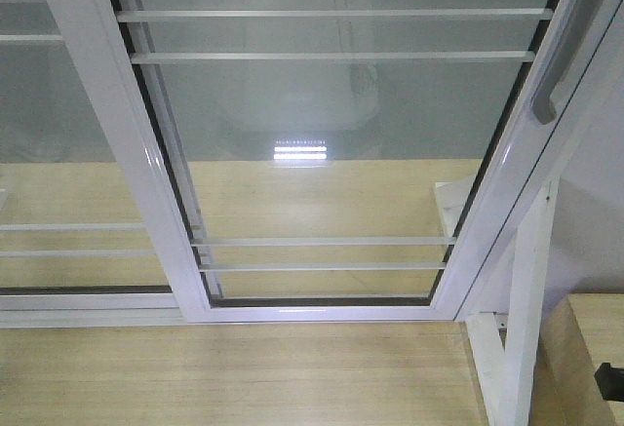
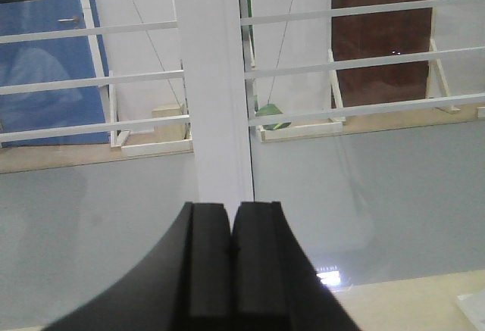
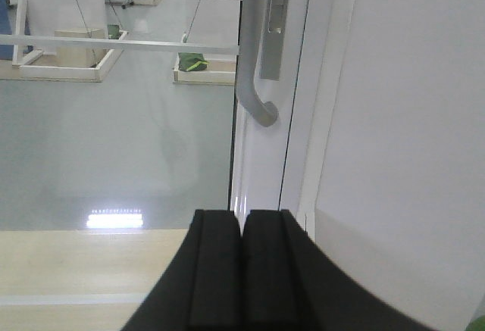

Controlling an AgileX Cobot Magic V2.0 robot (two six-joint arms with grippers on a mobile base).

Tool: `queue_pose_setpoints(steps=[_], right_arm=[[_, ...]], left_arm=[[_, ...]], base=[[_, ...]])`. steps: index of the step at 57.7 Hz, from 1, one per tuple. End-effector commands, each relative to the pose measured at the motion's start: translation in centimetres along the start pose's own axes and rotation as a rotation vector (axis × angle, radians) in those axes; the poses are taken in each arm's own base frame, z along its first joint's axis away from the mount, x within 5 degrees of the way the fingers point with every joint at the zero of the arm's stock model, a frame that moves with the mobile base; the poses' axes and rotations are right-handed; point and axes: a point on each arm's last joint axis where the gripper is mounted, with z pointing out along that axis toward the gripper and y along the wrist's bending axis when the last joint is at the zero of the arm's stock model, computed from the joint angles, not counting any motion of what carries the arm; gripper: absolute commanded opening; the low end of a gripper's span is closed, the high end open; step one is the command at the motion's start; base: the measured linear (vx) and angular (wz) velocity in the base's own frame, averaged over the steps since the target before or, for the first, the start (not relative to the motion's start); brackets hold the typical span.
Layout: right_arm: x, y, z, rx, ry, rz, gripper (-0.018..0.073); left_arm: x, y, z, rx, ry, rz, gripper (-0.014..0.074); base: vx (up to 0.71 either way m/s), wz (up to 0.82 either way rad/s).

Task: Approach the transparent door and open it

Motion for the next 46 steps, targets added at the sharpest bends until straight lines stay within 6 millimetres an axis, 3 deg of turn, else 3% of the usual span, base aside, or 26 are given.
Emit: queue_pose_setpoints(steps=[1,20,28,36,46], right_arm=[[-0.4,0.0,0.1,0.009,-0.069,-0.015,-0.0008],[-1.9,-0.1,-0.1,0.020,-0.243,-0.052,-0.0008],[-3.1,-0.2,-0.4,0.015,-0.324,0.028,-0.0008],[-6.7,-0.4,-1.8,0.021,-0.431,0.035,-0.0008],[-13.3,-0.9,-4.2,0.022,-0.466,0.043,-0.0008]], left_arm=[[0.0,-0.1,0.0,0.004,-0.091,-0.012,-0.0006],[-2.3,0.0,-0.5,0.004,-0.327,-0.038,-0.0006],[-4.1,0.1,-1.1,0.018,-0.472,-0.105,-0.0006],[-7.3,0.3,-2.2,0.033,-0.615,-0.150,-0.0006],[-12.2,0.8,-2.6,0.016,-0.493,-0.147,-0.0006]], base=[[0.00,0.00],[0.00,0.00],[0.00,0.00],[0.00,0.00],[0.00,0.00]])
